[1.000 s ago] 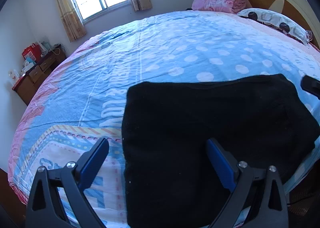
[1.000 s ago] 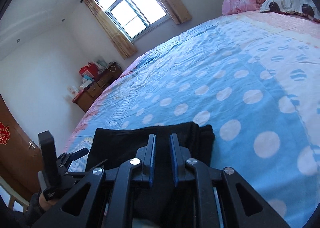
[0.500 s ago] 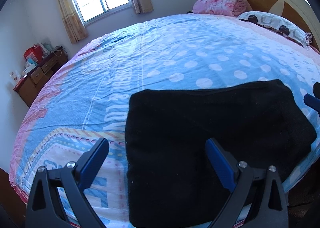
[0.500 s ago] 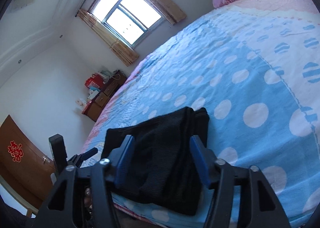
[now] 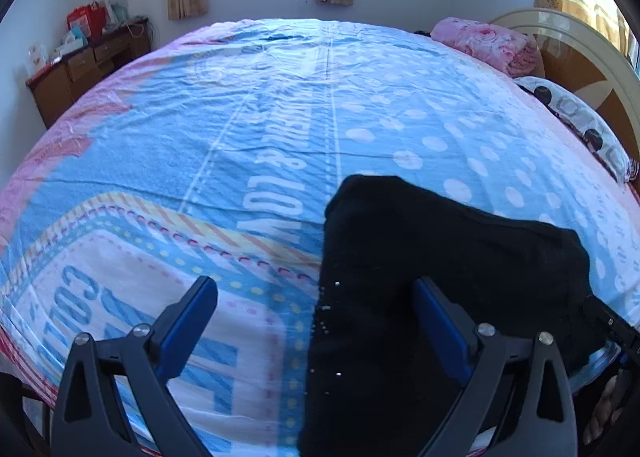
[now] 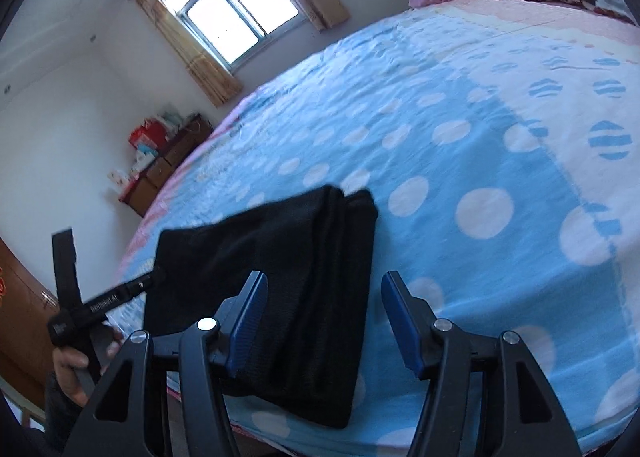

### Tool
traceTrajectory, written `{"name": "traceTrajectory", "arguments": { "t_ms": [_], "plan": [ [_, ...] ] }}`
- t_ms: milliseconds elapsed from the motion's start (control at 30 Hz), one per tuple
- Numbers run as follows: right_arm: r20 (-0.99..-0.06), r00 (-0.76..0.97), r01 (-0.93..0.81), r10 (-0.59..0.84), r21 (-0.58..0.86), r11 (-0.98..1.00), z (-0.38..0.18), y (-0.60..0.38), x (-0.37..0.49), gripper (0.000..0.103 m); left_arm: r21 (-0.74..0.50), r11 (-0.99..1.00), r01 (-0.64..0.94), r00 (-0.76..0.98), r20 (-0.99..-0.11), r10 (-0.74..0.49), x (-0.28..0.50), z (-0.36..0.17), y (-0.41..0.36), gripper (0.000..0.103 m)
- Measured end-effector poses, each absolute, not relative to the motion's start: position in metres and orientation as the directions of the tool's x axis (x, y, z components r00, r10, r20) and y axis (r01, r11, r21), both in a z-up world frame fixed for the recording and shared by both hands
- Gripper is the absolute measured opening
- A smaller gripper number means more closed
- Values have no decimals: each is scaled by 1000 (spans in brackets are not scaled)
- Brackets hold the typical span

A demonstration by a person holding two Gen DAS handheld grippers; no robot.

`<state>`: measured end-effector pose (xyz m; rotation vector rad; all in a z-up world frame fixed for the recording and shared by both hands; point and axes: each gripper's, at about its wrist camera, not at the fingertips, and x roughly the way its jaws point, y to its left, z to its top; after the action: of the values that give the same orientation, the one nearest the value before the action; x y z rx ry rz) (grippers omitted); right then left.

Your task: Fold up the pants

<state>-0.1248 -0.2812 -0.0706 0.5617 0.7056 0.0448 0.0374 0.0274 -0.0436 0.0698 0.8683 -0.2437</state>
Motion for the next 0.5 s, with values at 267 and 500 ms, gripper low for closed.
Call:
{"name": "traceTrajectory", "arguments": {
  "t_ms": [267,500],
  "plan": [
    [-642,716,138,274,515,846,-74,-258,-121,65,-3,963,270,619,-766,-176,38,-46,24,99],
    [-610,713,158,346,621,768,-83,-275,-123,65,-9,951,308,595,-778,-200,36,-50,15,99]
  ]
}}
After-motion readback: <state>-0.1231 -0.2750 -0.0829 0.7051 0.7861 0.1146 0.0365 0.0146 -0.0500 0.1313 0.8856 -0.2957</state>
